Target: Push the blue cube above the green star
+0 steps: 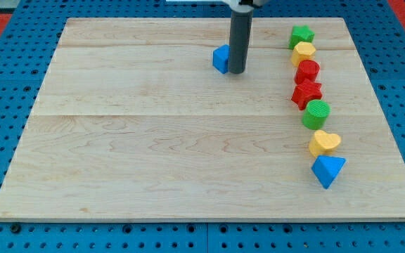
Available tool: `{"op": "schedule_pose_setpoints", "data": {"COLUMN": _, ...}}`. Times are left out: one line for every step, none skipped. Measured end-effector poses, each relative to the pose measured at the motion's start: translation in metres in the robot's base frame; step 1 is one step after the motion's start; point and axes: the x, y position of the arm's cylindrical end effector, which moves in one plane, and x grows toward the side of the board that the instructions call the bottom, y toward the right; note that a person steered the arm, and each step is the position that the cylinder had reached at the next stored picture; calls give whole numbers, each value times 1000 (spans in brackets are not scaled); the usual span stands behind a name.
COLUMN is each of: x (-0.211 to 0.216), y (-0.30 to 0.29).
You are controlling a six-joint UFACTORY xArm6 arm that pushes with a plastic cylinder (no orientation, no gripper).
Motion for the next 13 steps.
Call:
{"op": "schedule_pose_setpoints", "data": {"x": -20, "y": -13}}
{"op": "schedule_pose_setpoints", "data": {"x": 16, "y": -28}}
{"op": "schedule_pose_setpoints", "data": {"x": -1, "y": -50}}
{"op": "schedule_pose_setpoints", "data": {"x": -29, "y": -12}}
{"op": "schedule_pose_setpoints", "data": {"x": -43, "y": -29}}
{"op": "schedule_pose_setpoints", "data": {"x": -46, "y": -75}}
{"op": "schedule_pose_setpoints", "data": {"x": -77, "y": -74}}
{"op": "schedule_pose_setpoints", "data": {"x": -97, "y": -24}}
{"op": "schedule_pose_setpoints", "data": {"x": -97, "y": 0}}
{"op": "schedule_pose_setpoints", "data": {"x": -64, "y": -34}}
{"op": "schedule_pose_setpoints", "data": {"x": -53, "y": -25}}
{"op": "schedule_pose_setpoints", "data": {"x": -64, "y": 0}}
{"op": "schedule_pose_setpoints", "data": {"x": -82, "y": 41}}
